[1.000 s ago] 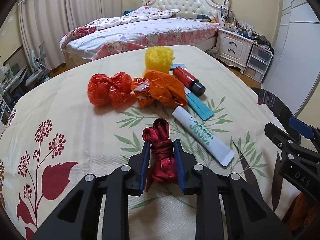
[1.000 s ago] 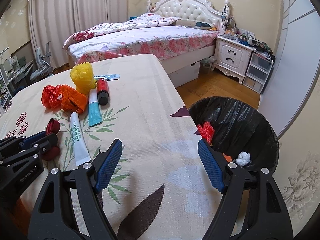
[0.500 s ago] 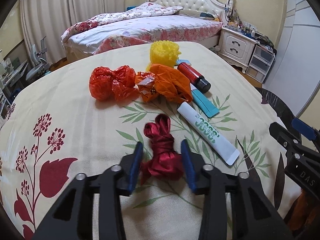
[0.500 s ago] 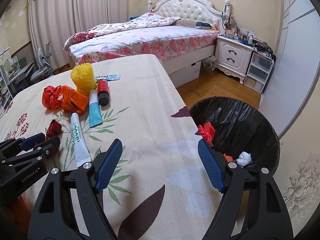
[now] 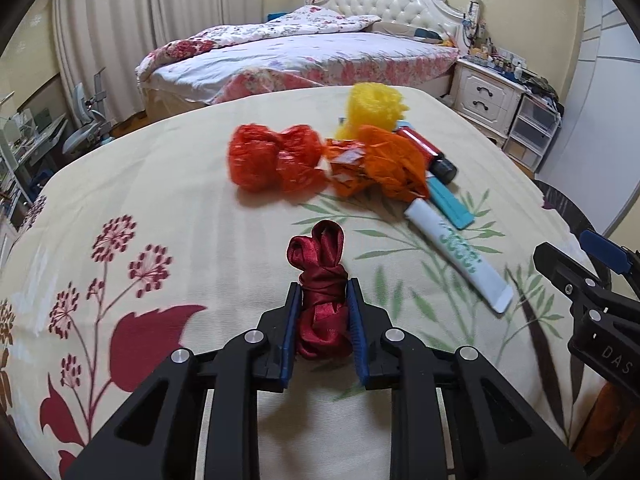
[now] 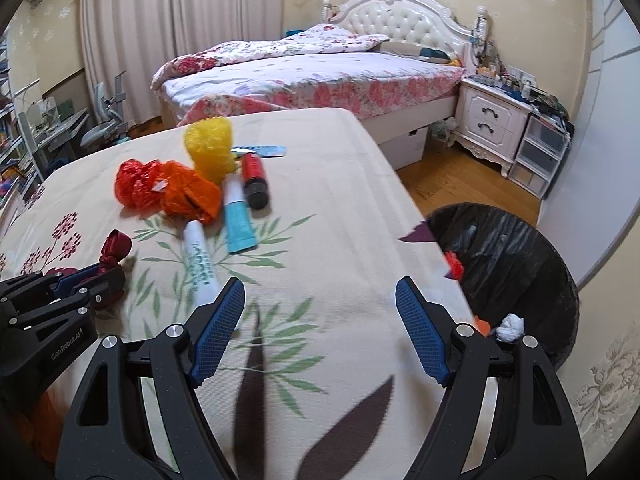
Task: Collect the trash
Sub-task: 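Grasp the white tube with the right gripper while the left gripper holds the ribbon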
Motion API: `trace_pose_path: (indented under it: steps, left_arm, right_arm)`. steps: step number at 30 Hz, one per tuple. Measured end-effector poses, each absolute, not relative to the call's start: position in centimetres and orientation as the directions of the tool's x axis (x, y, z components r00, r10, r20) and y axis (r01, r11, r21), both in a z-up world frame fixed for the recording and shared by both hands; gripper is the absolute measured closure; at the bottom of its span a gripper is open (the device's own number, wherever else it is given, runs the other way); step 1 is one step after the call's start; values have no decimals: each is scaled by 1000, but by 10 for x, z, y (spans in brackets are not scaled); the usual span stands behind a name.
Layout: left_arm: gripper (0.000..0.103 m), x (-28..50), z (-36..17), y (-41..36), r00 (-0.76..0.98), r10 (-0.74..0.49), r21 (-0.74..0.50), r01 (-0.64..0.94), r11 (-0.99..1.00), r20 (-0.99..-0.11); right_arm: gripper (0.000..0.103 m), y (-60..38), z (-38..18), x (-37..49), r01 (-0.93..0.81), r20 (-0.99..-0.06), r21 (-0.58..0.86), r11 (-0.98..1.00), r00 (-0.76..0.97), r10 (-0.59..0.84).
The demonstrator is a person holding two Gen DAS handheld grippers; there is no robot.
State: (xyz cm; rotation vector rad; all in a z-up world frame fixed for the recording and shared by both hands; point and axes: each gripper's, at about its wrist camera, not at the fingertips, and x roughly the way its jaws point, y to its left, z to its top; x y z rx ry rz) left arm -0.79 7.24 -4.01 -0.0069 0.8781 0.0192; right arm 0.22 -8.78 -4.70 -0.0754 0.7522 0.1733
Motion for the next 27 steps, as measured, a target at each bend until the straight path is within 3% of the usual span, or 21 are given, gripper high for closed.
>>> trace_pose_path:
  steps: [6, 11, 17, 19, 27]
  left_arm:
    - [79, -14, -39, 101, 641, 69, 20, -83, 996, -764]
    - [79, -18, -39, 119, 638, 91, 19, -119, 993, -765]
    - [79, -21, -40, 126, 639, 82, 0, -127, 992, -765]
    - [79, -20, -39, 126, 642, 78, -3, -124, 992, -763]
    - [79, -22, -36, 123, 658, 69, -5, -110, 994, -750]
  right_arm:
    - [28, -57, -47, 6, -265, -697, -17, 964, 695, 178]
    - [40, -36, -51, 9, -317, -720, -37, 948, 666, 195]
    - [65, -25, -62, 9, -350, -760, -56, 935, 622, 187]
    - [81, -25, -64, 10, -354, -770, -53, 934, 610, 188]
    - [82, -35, -57, 1, -343, -752, -37, 938, 629, 200]
